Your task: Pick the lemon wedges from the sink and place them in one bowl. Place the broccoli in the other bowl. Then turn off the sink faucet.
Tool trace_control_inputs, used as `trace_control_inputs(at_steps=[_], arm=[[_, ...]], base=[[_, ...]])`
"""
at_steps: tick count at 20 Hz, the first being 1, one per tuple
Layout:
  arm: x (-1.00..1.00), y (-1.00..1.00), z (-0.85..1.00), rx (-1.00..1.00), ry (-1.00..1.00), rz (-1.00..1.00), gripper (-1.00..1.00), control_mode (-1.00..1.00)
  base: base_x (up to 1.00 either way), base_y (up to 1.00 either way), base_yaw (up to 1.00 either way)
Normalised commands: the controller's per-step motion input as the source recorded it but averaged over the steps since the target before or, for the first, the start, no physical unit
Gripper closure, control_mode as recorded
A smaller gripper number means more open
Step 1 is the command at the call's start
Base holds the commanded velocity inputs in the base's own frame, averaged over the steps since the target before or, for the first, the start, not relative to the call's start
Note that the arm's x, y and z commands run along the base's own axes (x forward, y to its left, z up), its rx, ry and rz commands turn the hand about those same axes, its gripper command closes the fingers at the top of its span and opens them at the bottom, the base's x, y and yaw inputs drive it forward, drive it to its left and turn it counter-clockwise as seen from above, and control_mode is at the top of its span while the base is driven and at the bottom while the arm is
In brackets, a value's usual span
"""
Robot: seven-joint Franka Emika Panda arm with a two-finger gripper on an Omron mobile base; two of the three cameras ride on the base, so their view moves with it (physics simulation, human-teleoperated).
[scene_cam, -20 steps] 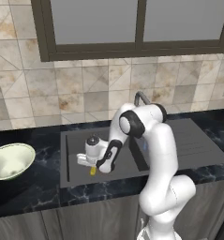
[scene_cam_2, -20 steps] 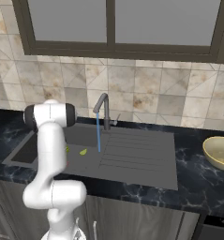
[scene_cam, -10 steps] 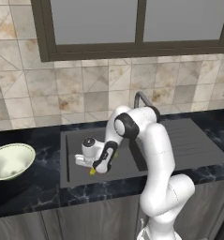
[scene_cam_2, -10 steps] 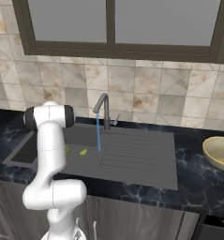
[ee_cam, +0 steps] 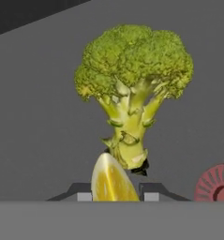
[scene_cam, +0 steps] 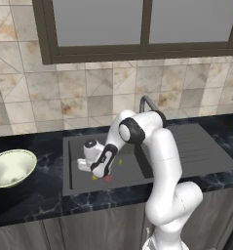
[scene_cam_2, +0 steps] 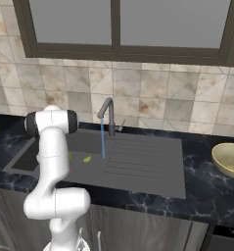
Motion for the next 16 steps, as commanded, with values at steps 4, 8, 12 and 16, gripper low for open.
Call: trace_control_inputs(at_steps=[4,8,12,16], arm=[[0.00,0.00,0.05,0.00,0.00,0.00,1.00,-1.00],[-0.12,0.00,0.36,0.00,-0.05,0.00,1.00,-1.00],[-0.20,0.00,0.53,0.00,-0.10,0.00,1.00,-1.00],[-0.16,0.16,0.50,0.00,-0.12,0.00,1.00,-1.00]], base=[[0.00,0.00,0.00],[0.00,0.00,0.00],[0.00,0.00,0.00],[0.00,0.00,0.00]])
